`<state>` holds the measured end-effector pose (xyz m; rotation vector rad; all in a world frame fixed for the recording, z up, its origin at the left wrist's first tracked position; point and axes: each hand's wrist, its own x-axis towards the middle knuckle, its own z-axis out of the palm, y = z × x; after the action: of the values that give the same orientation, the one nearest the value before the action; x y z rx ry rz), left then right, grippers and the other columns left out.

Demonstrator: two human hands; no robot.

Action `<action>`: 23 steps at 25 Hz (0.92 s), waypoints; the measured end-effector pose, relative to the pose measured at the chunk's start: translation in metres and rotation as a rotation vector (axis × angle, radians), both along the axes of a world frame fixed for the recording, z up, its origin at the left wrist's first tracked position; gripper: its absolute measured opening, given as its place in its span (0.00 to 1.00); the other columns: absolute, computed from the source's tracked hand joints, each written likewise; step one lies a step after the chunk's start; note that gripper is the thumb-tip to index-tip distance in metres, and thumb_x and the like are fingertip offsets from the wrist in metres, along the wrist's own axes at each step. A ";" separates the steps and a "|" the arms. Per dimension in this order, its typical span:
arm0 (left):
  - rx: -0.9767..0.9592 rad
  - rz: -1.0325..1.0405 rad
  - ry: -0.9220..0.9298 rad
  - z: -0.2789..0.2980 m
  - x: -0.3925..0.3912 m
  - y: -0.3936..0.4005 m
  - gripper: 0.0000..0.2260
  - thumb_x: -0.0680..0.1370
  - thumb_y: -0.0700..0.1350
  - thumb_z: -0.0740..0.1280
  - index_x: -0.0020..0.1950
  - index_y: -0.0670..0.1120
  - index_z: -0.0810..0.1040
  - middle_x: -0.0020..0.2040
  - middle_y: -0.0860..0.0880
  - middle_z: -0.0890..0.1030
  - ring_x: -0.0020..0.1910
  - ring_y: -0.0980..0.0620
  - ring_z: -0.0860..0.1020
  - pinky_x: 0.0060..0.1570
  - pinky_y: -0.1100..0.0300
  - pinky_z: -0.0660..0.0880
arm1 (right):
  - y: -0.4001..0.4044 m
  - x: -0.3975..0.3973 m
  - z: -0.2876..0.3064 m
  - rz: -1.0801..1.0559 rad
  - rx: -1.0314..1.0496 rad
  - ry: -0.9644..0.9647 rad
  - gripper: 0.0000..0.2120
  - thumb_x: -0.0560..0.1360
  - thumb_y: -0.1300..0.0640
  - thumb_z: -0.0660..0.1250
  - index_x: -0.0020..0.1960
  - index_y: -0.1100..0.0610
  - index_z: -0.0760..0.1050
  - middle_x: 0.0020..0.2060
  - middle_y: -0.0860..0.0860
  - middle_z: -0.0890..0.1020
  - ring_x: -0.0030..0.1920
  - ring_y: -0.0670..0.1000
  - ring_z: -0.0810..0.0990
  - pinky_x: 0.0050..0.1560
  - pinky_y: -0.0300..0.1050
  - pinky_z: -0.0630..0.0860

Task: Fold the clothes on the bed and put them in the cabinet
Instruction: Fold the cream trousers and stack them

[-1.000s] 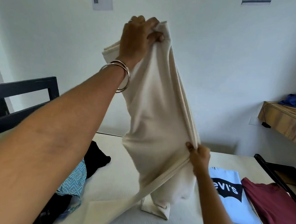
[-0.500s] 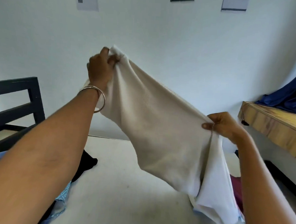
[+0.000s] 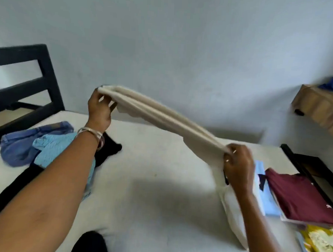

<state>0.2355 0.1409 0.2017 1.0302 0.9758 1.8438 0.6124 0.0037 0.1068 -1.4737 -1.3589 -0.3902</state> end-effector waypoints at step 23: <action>-0.970 0.536 -0.089 -0.358 -0.132 -0.075 0.15 0.79 0.39 0.61 0.65 0.39 0.73 0.61 0.40 0.78 0.55 0.45 0.77 0.58 0.53 0.74 | -0.038 -0.184 -0.304 0.425 -0.993 -0.465 0.22 0.53 0.76 0.72 0.44 0.62 0.78 0.32 0.55 0.75 0.29 0.57 0.74 0.26 0.49 0.72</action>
<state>0.1038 0.0662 -0.1564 0.0883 1.9353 1.4437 0.4284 -0.0347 -0.1973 -1.8440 -2.3877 0.3037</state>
